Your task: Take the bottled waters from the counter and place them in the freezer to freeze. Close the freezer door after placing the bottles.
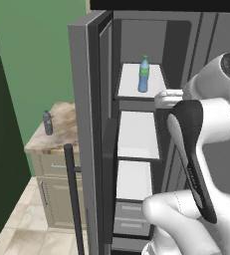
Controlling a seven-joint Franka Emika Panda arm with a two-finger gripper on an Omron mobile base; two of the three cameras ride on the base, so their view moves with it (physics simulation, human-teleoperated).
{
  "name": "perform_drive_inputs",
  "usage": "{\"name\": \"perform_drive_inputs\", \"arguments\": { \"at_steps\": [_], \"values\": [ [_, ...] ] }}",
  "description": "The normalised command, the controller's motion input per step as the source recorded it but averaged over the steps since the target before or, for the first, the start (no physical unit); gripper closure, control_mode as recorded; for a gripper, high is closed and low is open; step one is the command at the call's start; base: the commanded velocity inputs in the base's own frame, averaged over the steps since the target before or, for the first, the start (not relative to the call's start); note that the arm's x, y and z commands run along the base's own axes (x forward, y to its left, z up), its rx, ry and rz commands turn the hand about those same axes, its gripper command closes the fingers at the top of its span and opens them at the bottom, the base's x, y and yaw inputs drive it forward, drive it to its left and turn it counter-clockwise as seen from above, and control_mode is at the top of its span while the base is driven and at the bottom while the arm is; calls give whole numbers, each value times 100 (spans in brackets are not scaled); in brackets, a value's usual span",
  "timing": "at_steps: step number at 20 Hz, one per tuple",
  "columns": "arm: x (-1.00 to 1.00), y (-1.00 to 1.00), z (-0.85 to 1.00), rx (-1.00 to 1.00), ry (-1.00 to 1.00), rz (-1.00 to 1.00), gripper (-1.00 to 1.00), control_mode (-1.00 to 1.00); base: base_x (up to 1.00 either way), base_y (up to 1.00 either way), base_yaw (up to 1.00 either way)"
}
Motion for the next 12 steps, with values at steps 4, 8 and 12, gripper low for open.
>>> {"name": "perform_drive_inputs", "arguments": {
  "at_steps": [4,8,12],
  "values": [
    [-54,-34,-37,1,22,0,-100,-100,0,0,0],
    [-4,-47,-51,7,21,6,-100,-100,0,0,0],
    [0,-20,-48,1,14,7,-100,-100,0,0,0]
  ]
}}
